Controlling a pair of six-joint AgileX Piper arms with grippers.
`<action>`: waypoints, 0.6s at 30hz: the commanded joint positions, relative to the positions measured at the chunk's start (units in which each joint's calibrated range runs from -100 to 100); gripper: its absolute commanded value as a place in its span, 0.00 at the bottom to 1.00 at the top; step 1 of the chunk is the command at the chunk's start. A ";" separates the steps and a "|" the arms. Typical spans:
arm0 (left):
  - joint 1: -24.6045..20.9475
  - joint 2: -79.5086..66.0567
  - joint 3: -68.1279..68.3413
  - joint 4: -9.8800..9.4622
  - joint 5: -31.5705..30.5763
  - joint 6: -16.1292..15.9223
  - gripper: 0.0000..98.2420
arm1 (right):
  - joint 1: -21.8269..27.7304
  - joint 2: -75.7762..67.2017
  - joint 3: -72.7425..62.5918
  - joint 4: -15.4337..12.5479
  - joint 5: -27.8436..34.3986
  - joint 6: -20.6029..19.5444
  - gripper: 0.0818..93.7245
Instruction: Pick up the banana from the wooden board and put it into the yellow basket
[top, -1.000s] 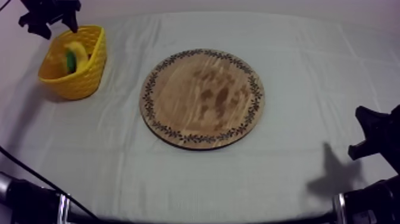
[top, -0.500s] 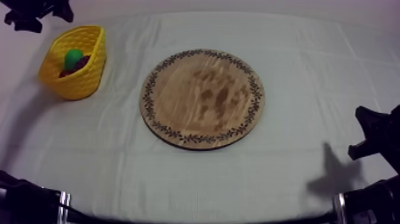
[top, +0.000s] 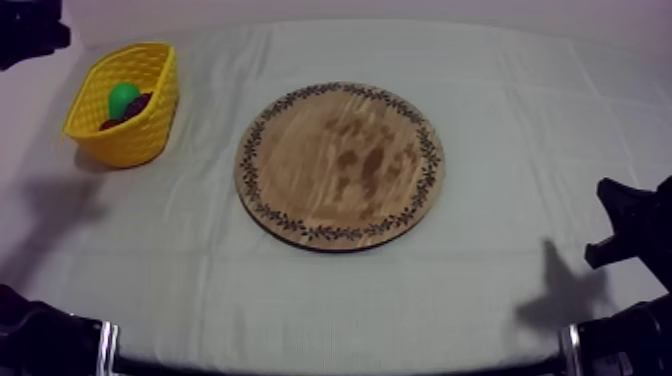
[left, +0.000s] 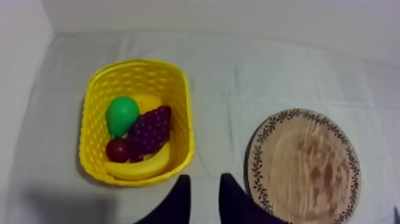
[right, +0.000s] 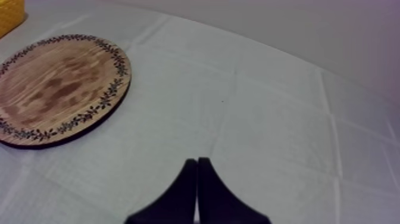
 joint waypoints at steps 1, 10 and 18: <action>0.03 -8.20 6.53 0.18 -3.32 -0.29 0.12 | 0.01 0.00 -0.03 0.01 -0.01 -0.02 0.00; -1.89 -25.28 27.50 1.48 -20.08 -2.09 0.02 | 0.01 0.00 -0.03 0.01 -0.01 -0.02 0.00; -4.59 -38.17 44.98 1.90 -31.18 -0.83 0.00 | 0.01 0.00 -0.03 0.01 -0.01 -0.02 0.00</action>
